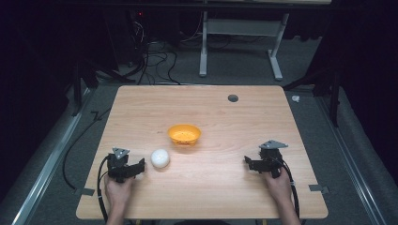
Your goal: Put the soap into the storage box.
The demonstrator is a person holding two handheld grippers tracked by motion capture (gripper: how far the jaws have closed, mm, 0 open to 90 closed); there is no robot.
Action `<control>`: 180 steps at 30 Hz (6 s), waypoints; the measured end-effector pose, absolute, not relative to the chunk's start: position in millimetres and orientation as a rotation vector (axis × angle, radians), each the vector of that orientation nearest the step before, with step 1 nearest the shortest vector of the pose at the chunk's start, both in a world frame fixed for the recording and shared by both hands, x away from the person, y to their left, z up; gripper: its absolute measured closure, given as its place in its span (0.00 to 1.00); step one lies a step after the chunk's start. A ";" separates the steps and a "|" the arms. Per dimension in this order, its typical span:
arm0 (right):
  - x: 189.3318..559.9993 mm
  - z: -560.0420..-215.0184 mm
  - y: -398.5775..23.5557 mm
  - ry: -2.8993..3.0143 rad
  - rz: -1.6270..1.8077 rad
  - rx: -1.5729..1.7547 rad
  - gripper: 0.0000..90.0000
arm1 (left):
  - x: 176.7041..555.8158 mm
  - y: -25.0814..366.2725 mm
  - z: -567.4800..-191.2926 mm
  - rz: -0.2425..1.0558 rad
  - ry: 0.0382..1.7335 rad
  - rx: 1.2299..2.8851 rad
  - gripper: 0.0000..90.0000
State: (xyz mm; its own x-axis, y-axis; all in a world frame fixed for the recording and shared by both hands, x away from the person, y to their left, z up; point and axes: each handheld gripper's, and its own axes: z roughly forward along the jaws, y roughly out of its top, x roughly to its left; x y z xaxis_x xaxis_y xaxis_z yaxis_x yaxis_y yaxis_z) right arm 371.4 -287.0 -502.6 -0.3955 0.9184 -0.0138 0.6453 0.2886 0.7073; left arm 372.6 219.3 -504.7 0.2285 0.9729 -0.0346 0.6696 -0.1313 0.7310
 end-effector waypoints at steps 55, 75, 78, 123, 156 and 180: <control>371.1 -502.5 -287.1 2.141 0.874 1.406 0.20 | 329.4 188.1 -468.8 0.541 1.274 1.914 0.16; 370.3 -502.5 -287.4 2.140 0.873 1.407 0.20 | 350.2 158.9 -478.5 0.487 1.240 2.030 0.16; 370.4 -502.5 -287.4 2.140 0.872 1.406 0.20 | 354.0 157.4 -479.3 0.490 1.242 2.043 0.16; 370.3 -502.5 -287.4 2.139 0.872 1.408 0.20 | 385.7 138.1 -496.2 0.479 1.267 2.079 0.27; 370.4 -502.7 -287.6 2.137 0.873 1.404 0.20 | 377.4 144.6 -484.0 0.482 1.234 2.052 0.27; 370.4 -502.7 -287.7 2.137 0.873 1.405 0.20 | 370.3 143.5 -460.9 0.449 1.184 2.048 0.27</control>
State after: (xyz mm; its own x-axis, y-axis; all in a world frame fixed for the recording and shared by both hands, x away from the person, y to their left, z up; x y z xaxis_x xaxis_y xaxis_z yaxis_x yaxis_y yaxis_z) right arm 370.4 -287.7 -502.7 -0.3904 0.9205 -0.0163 0.6457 0.2864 0.7078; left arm 370.3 143.5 -460.9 0.5179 0.8538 -0.0529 0.6038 -0.3210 0.7297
